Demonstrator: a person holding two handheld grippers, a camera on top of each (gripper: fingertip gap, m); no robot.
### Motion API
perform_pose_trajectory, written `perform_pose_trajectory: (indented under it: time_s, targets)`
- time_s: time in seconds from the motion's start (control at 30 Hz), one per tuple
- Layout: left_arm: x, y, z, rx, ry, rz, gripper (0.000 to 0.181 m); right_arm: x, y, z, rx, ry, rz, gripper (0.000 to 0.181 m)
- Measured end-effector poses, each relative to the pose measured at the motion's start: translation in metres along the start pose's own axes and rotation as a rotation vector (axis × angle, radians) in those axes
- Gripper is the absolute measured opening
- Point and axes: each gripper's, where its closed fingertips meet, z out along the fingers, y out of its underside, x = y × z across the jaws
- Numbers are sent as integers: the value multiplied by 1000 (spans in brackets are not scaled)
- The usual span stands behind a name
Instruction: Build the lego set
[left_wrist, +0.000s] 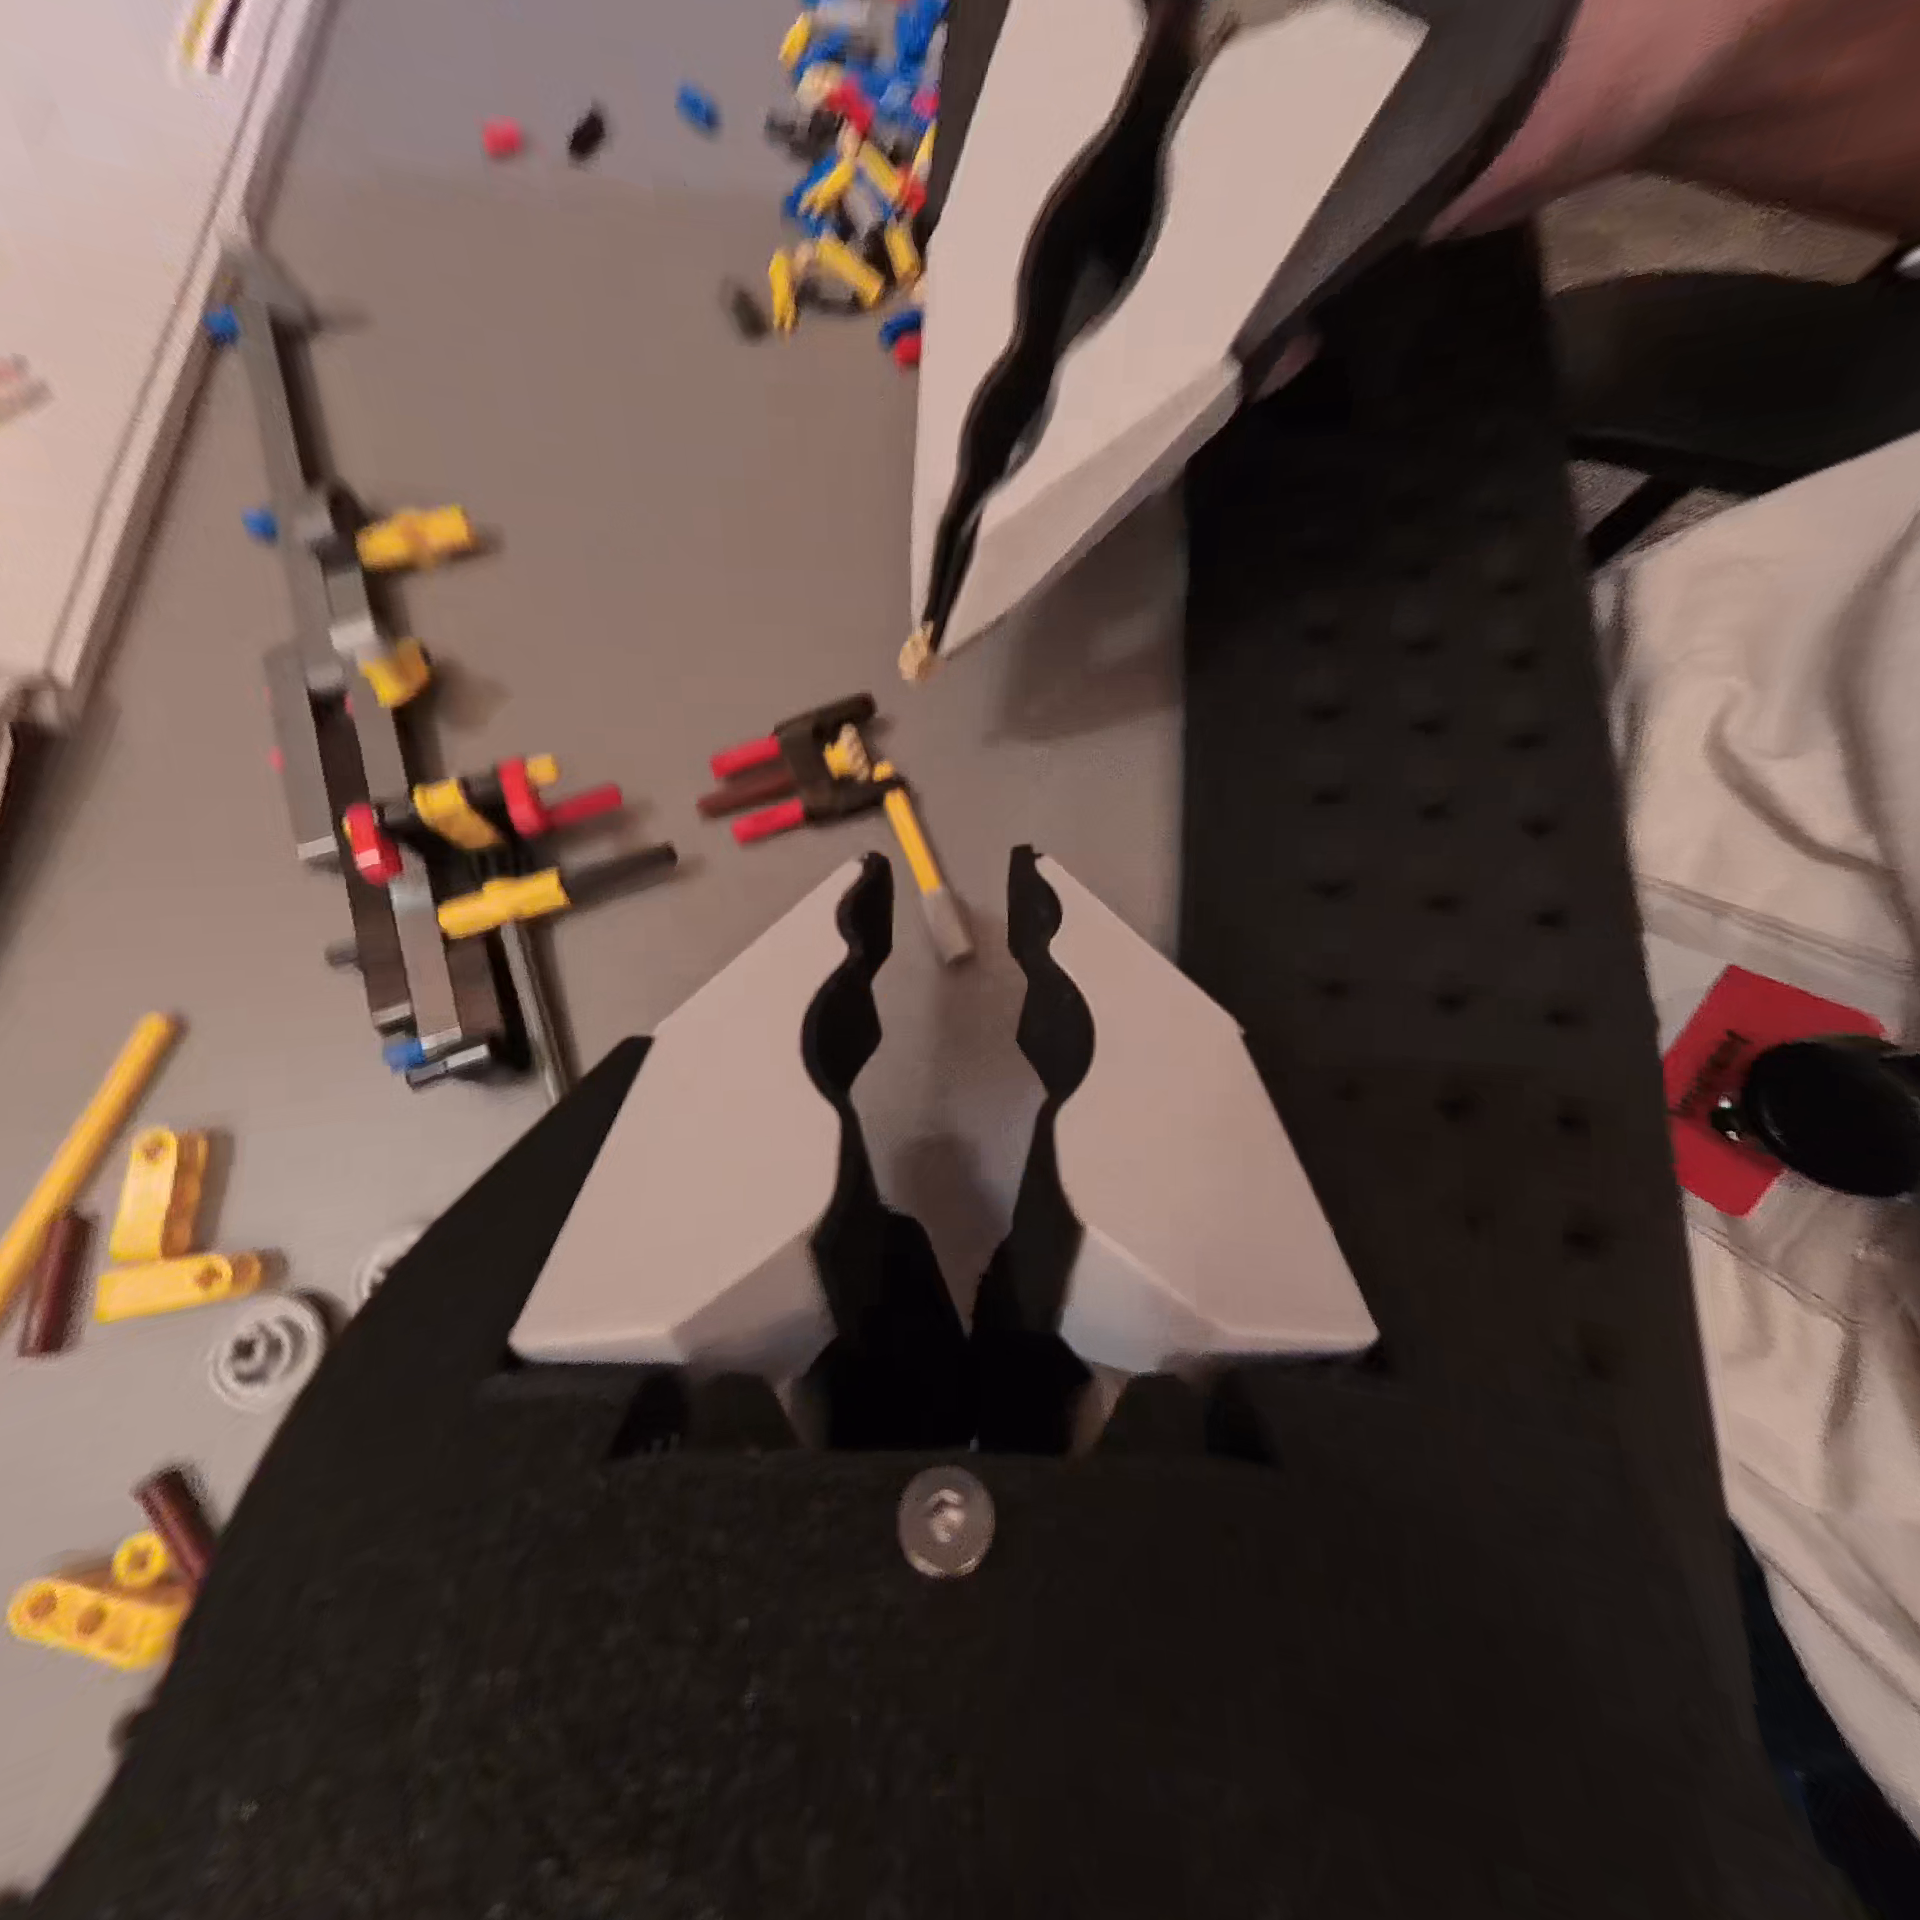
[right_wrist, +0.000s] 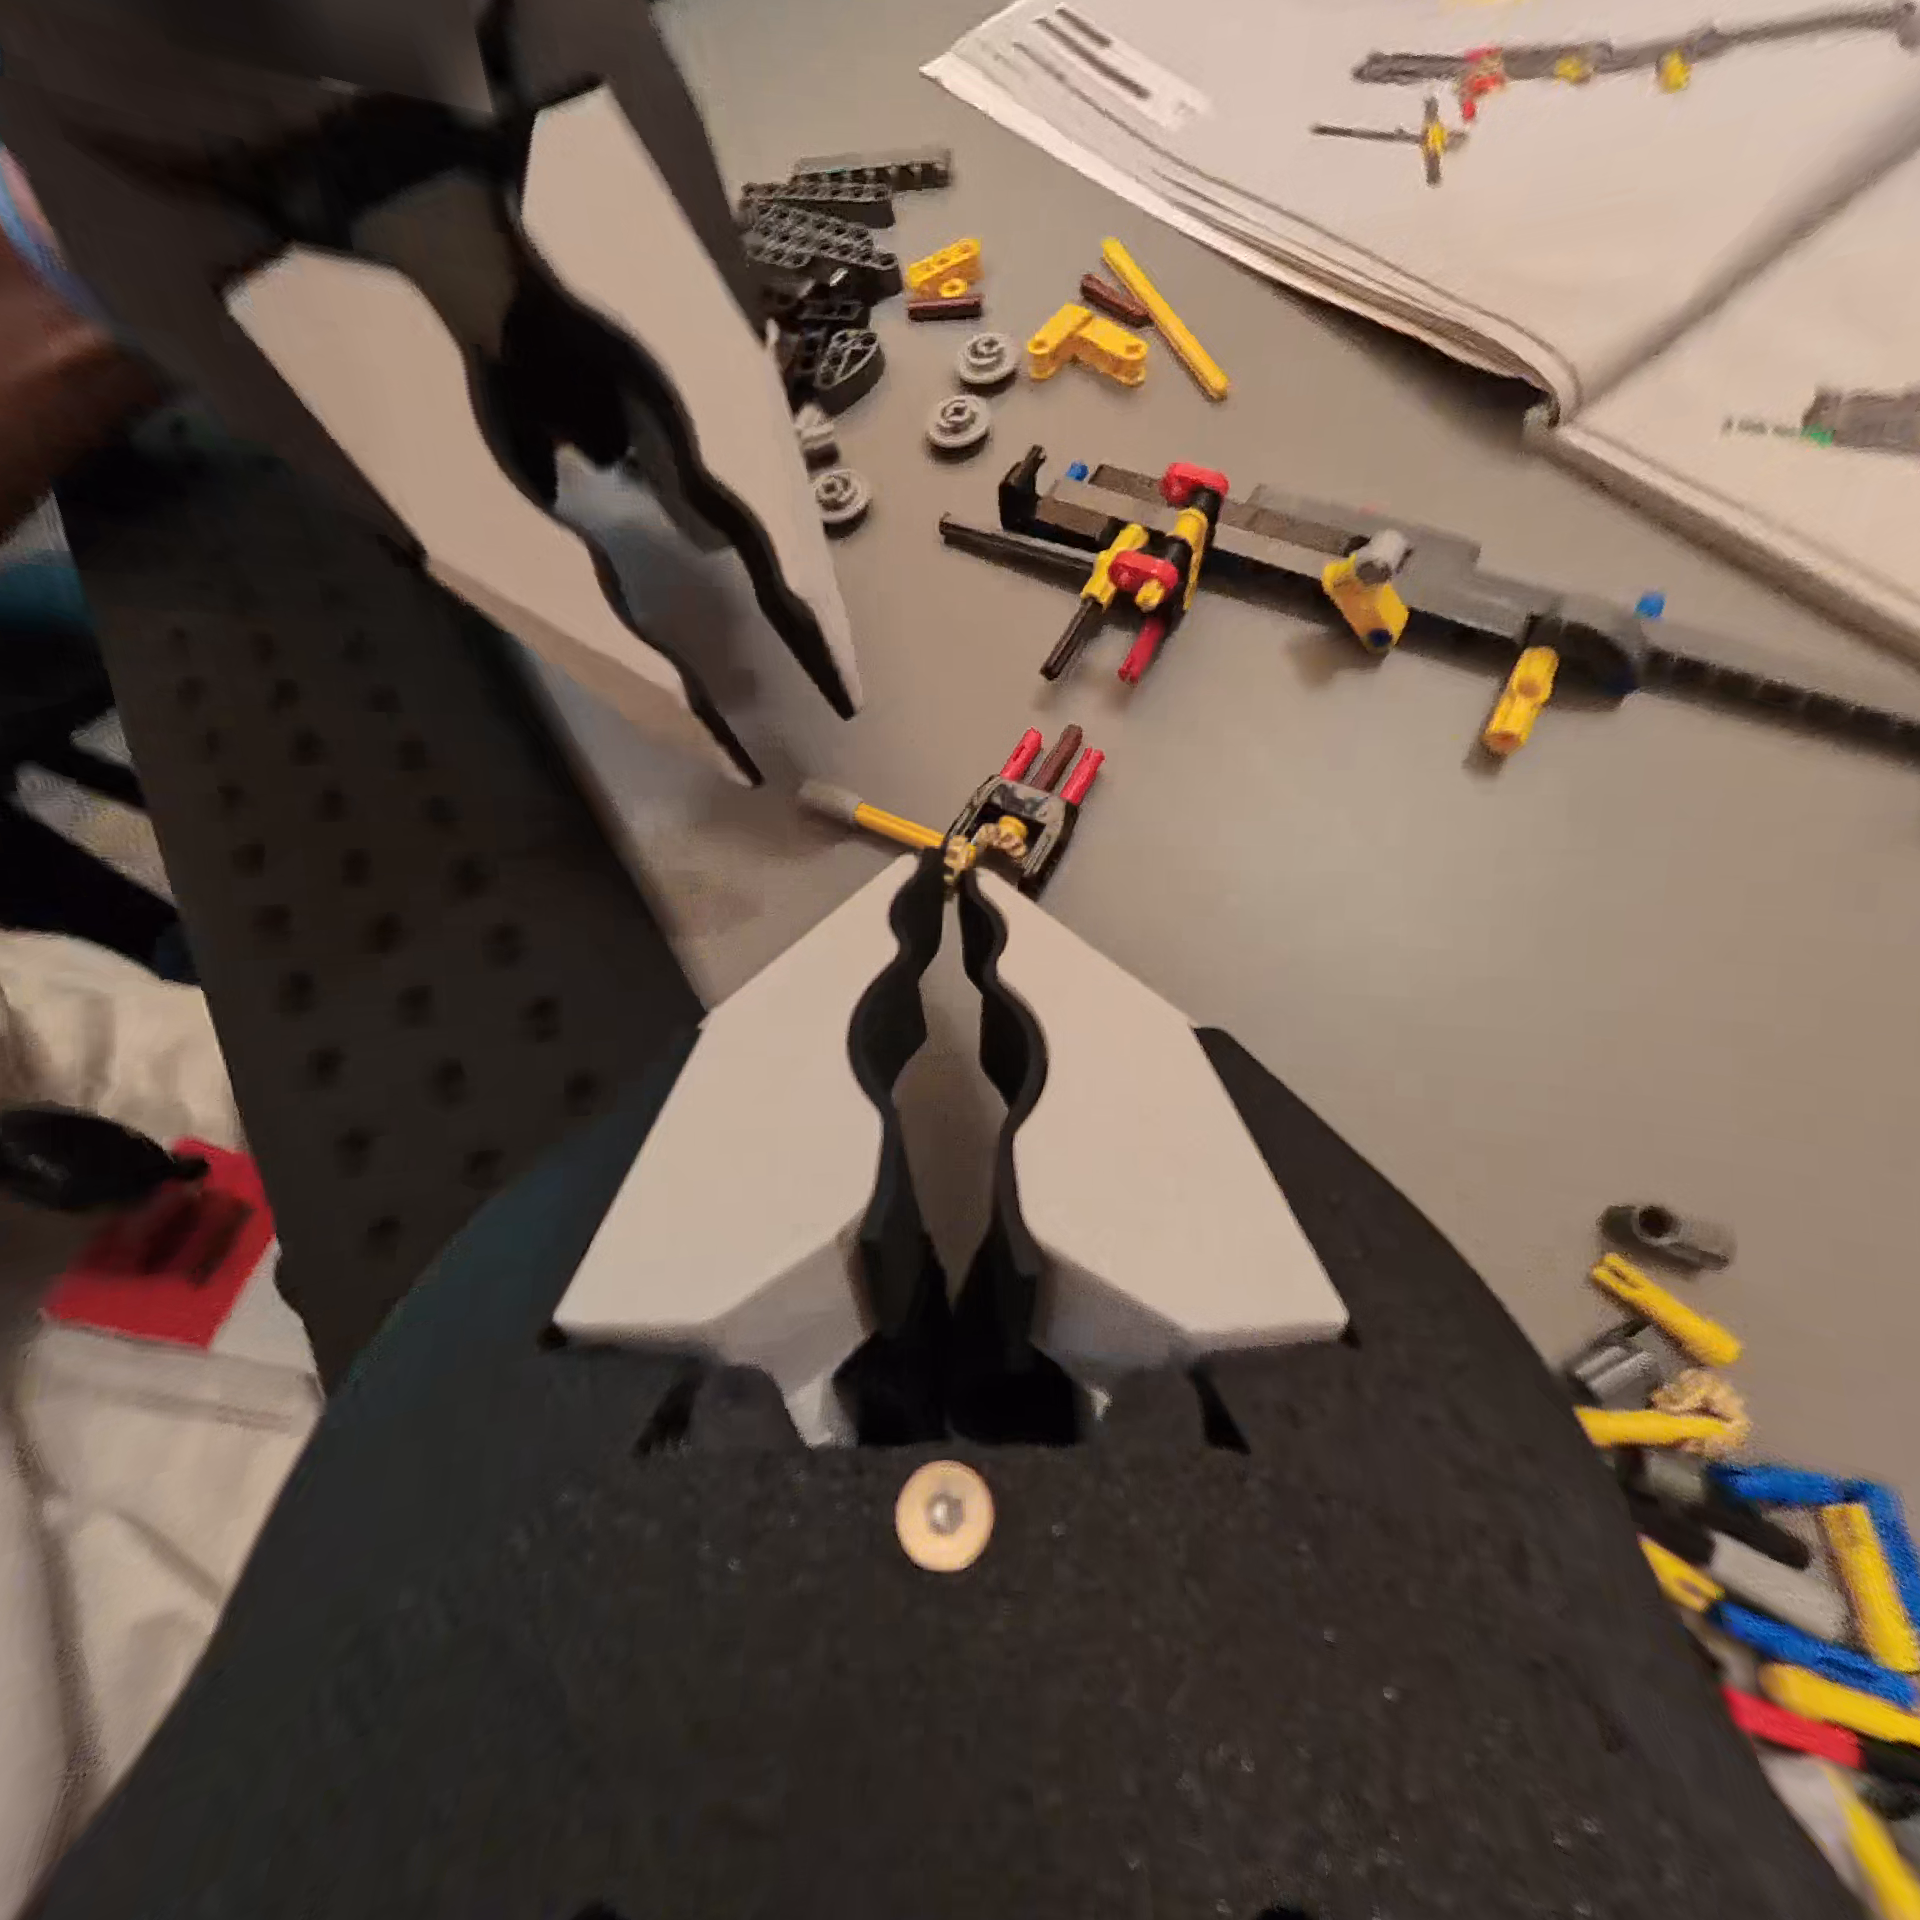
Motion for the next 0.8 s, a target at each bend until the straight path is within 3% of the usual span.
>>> perform_pose_trajectory:
  time_s: [0.2, 0.4, 0.53, 0.8]
  targets:
    - [0, 20, 16, -91, -46, -23, 24, 10, 7, 8, -45, 105, 109, 2]
    - [-1, 22, 16, -95, -47, -52, 20, 11, 11, 15, -91, 159, 155, 2]
    - [-1, 20, 18, -75, -26, -79, 7, 17, 13, 16, -101, 211, 151, 1]
    - [0, 15, 24, -80, -28, -74, 7, 23, 13, 17, -103, 214, 183, 2]
